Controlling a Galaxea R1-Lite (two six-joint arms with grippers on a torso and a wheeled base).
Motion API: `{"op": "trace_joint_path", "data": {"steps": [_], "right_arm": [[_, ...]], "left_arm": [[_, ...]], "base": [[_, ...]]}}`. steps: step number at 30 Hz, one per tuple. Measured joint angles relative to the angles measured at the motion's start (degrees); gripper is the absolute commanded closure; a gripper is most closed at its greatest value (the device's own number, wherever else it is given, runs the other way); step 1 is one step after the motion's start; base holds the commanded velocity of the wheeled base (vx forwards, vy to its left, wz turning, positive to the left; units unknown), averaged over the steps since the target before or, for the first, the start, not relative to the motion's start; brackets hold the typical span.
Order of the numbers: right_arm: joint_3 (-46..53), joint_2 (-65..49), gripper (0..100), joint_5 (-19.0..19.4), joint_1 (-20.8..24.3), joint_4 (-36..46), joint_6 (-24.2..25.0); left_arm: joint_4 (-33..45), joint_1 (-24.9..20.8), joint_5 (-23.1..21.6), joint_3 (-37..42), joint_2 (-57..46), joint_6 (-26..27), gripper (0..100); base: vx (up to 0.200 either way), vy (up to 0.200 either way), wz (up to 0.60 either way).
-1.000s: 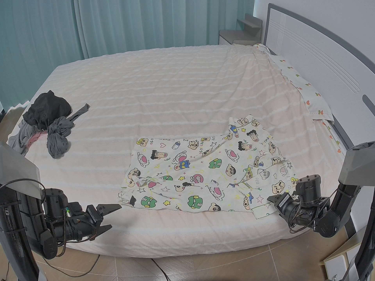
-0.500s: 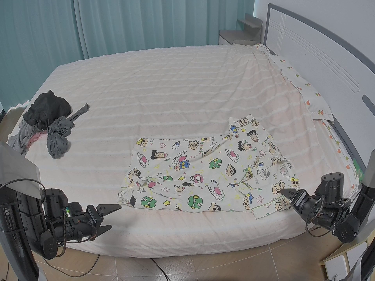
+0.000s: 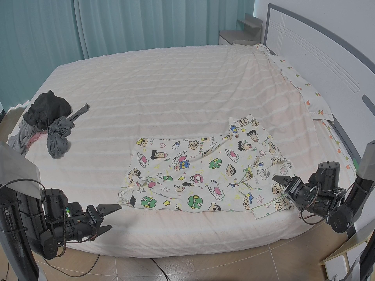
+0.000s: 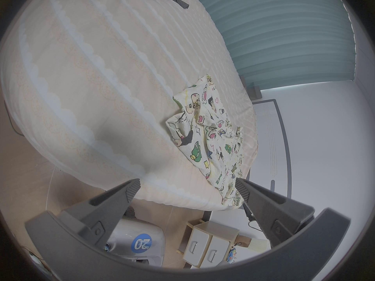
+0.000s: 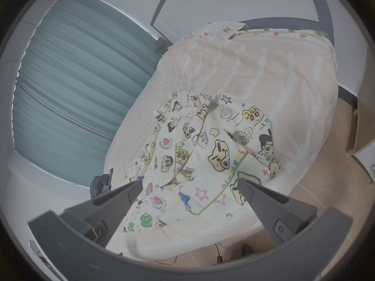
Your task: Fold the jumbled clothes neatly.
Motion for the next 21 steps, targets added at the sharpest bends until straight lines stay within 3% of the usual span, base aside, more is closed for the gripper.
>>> {"op": "trace_joint_path", "data": {"steps": [12,21], "right_arm": [[-2.5,11.97,0,0.51,-5.77,-8.84,0.04],[0.59,8.96,0,0.55,-5.92,-11.17,0.06]], "left_arm": [[0.0,0.0,0.05,-0.09,0.02,0.02,0],[0.0,0.0,0.05,-0.11,0.02,0.02,0]], "base": [[0.0,0.0,0.0],[0.0,0.0,0.0]]}}
